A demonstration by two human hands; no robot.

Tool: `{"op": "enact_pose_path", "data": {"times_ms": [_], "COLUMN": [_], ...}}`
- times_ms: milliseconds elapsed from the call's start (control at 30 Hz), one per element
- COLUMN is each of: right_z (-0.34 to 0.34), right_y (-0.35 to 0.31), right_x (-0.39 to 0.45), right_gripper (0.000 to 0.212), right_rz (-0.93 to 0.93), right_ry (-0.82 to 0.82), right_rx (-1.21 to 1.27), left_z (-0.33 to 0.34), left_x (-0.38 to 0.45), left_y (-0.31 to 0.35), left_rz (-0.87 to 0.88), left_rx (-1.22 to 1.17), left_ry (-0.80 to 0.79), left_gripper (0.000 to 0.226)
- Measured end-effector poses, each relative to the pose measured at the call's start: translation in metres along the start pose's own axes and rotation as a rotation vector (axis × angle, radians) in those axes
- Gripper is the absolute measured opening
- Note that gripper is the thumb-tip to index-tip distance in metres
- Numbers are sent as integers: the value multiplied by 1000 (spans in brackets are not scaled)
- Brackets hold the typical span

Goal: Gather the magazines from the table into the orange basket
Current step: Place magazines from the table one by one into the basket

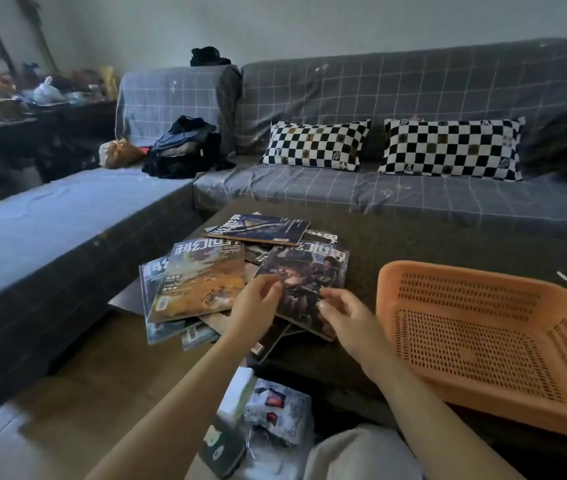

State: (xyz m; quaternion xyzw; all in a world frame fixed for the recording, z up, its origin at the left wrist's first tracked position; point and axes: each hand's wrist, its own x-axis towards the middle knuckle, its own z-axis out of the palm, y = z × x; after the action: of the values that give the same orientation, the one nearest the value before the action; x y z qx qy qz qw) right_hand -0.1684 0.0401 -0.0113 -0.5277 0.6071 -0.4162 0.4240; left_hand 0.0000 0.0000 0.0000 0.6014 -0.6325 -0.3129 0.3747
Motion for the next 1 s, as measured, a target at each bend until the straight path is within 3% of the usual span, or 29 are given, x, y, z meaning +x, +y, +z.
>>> {"op": "enact_pose_path", "data": {"times_ms": [334,401,534,668,768,1002], "right_z": [18,20,20,23,28,35], "right_y": [30,34,33,29,28,7], "right_x": [62,66,59,32,8,-37], "right_gripper": [50,54,56,54,56,43], "right_rz": [193,213,227,227,232,311], "right_ry": [132,143,176,208,193,24], "right_rx": [-162,-204,-274,-305,-201,373], "left_z": [18,16,2,-11,-22,-70], "left_x": [72,79,77,49,20,-49], "left_y": [-34,-31,-27,-18,-11,5], "left_rz": [-134,-199,-388,-409,-312,-98], "left_rx": [448,397,113,-160,-180,-242], "left_ry": [29,34,-39,-143,-74,1], "left_gripper": [46,51,34,28,36,28]}}
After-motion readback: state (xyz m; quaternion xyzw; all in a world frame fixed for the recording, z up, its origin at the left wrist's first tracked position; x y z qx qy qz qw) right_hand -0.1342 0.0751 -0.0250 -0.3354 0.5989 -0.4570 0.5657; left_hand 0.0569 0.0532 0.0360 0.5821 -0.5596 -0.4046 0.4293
